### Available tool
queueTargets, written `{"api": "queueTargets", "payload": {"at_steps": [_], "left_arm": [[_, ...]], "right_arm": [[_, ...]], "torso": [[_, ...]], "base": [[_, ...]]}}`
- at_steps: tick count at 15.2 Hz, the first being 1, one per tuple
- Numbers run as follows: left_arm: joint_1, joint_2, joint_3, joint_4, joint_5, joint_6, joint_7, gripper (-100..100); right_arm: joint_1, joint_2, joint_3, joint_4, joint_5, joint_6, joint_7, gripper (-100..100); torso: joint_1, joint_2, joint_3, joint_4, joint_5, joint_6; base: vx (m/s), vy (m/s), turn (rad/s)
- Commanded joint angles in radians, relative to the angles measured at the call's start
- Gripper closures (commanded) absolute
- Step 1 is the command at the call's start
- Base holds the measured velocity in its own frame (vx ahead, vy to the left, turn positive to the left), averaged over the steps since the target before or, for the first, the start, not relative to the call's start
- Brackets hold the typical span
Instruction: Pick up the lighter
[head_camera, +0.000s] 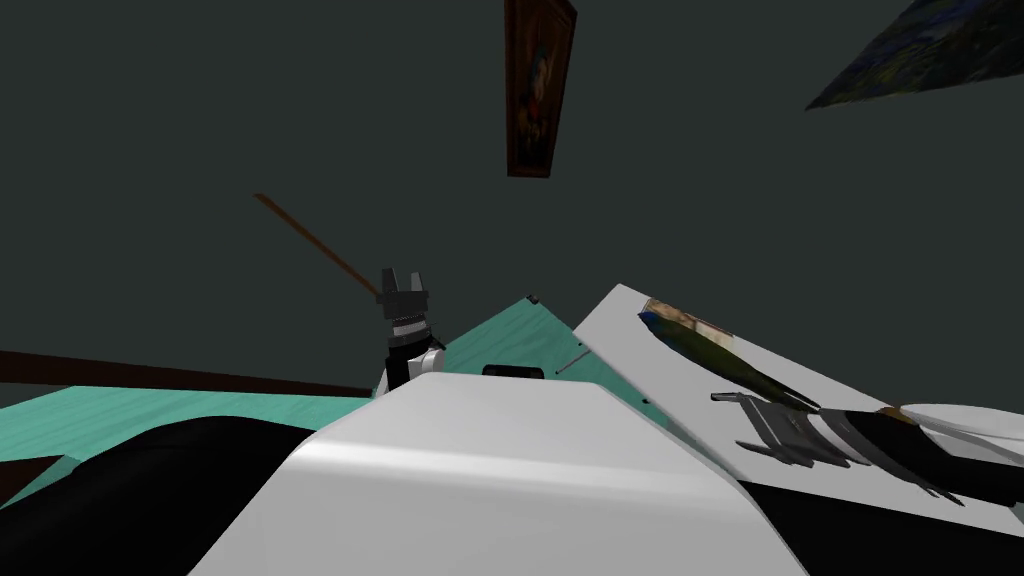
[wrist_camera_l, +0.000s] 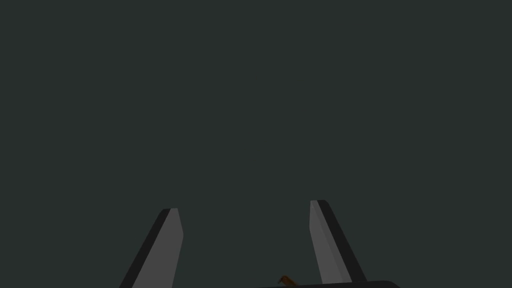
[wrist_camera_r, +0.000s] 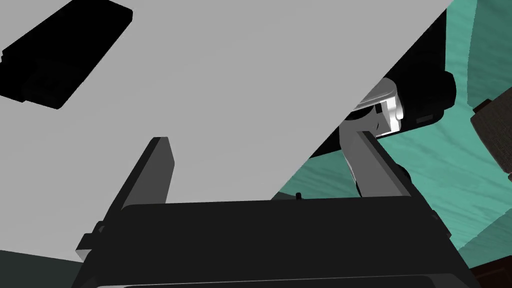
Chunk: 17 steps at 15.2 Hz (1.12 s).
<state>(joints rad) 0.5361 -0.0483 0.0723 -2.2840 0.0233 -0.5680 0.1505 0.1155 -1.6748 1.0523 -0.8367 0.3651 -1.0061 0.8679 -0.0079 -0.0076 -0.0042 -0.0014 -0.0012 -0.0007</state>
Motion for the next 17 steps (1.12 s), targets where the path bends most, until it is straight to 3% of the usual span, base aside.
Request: {"api": "queueTargets", "payload": {"at_steps": [1,4,5,6,11,13,14,17], "left_arm": [[0.000,0.000,0.000,0.000,0.000,0.000,0.000,0],[0.000,0.000,0.000,0.000,0.000,0.000,0.000,0],[0.000,0.000,0.000,0.000,0.000,0.000,0.000,0],[0.000,0.000,0.000,0.000,0.000,0.000,0.000,0],[0.000,0.000,0.000,0.000,0.000,0.000,0.000,0],[0.000,0.000,0.000,0.000,0.000,0.000,0.000,0],[0.000,0.000,0.000,0.000,0.000,0.000,0.000,0],[0.000,0.000,0.000,0.000,0.000,0.000,0.000,0]], "right_arm": [[-0.012,-0.014,0.032,0.032,0.014,0.002,0.013,-100],[-0.016,-0.020,0.050,0.052,0.021,0.002,0.020,-100],[-0.009,-0.019,0.036,0.031,0.011,0.006,0.016,-100],[-0.007,-0.022,0.019,-0.004,0.043,0.034,0.015,-100],[-0.002,-0.024,-0.021,-0.081,0.104,0.092,0.011,-100],[-0.001,-0.024,-0.017,-0.077,0.097,0.088,0.012,-100],[-0.001,-0.024,-0.019,-0.081,0.101,0.093,0.012,100],[-0.002,-0.024,-0.020,-0.081,0.100,0.093,0.011,100]], "torso": [[0.000,0.000,0.000,0.000,0.000,0.000],[-0.001,0.001,0.000,0.000,-0.001,0.001],[-0.001,0.002,0.001,0.000,-0.001,0.001],[0.001,0.004,0.002,0.001,-0.001,0.001],[0.010,0.003,0.002,0.001,0.001,0.002],[0.009,0.002,0.001,0.001,0.001,0.002],[0.009,0.004,0.002,0.001,0.001,0.001],[0.009,0.009,0.005,0.002,0.000,0.003]], "base": [[0.145,-0.171,0.201],[0.084,-0.132,0.094],[0.047,-0.085,0.045],[0.060,-0.044,-0.166],[0.091,0.000,-0.218],[0.086,-0.002,-0.163],[0.022,0.002,-0.001],[0.009,-0.001,0.005]]}}
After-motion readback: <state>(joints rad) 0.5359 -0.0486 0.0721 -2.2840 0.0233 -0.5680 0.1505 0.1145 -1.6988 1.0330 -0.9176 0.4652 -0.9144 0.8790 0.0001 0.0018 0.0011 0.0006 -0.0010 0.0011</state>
